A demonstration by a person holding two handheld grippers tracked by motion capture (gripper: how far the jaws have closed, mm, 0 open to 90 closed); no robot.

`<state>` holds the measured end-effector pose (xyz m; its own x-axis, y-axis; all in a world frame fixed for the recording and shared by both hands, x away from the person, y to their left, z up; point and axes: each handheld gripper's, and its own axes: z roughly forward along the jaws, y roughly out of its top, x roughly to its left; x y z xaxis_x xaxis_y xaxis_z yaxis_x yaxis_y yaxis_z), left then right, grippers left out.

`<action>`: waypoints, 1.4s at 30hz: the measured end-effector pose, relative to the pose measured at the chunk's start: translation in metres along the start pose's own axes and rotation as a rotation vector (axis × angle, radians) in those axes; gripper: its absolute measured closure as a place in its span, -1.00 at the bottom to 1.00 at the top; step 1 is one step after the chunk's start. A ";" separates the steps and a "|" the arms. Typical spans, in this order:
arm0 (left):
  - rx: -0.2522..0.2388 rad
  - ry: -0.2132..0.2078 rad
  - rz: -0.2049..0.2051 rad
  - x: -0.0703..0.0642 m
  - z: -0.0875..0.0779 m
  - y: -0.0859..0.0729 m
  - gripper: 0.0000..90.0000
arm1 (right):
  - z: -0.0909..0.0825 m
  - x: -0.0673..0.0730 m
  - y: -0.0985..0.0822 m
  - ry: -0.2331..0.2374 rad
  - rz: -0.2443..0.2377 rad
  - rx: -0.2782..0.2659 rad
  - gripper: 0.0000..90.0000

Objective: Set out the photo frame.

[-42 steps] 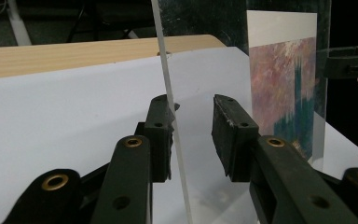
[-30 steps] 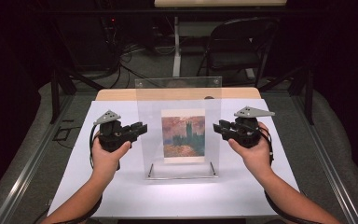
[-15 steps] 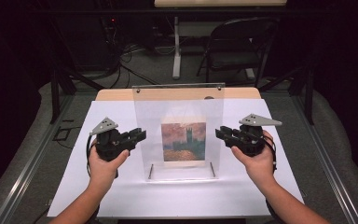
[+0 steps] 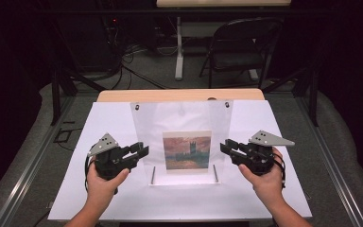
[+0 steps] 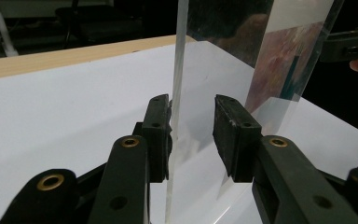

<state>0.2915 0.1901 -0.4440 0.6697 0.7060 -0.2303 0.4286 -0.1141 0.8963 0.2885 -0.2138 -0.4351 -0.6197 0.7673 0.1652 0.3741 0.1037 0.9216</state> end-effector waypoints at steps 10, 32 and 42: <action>0.005 -0.006 -0.016 0.000 -0.003 0.000 0.46 | 0.001 -0.001 0.000 0.016 0.015 -0.001 0.44; -0.060 0.195 -0.032 0.030 -0.040 -0.029 -0.10 | -0.036 -0.035 -0.030 -0.164 -0.021 -0.029 -0.15; -0.025 0.278 -0.082 0.069 -0.019 -0.071 -0.10 | -0.007 -0.049 -0.064 -0.221 0.007 0.009 -0.15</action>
<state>0.2961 0.2605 -0.5162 0.4401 0.8770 -0.1927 0.4571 -0.0341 0.8888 0.2897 -0.2626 -0.4995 -0.4508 0.8881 0.0899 0.3849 0.1025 0.9172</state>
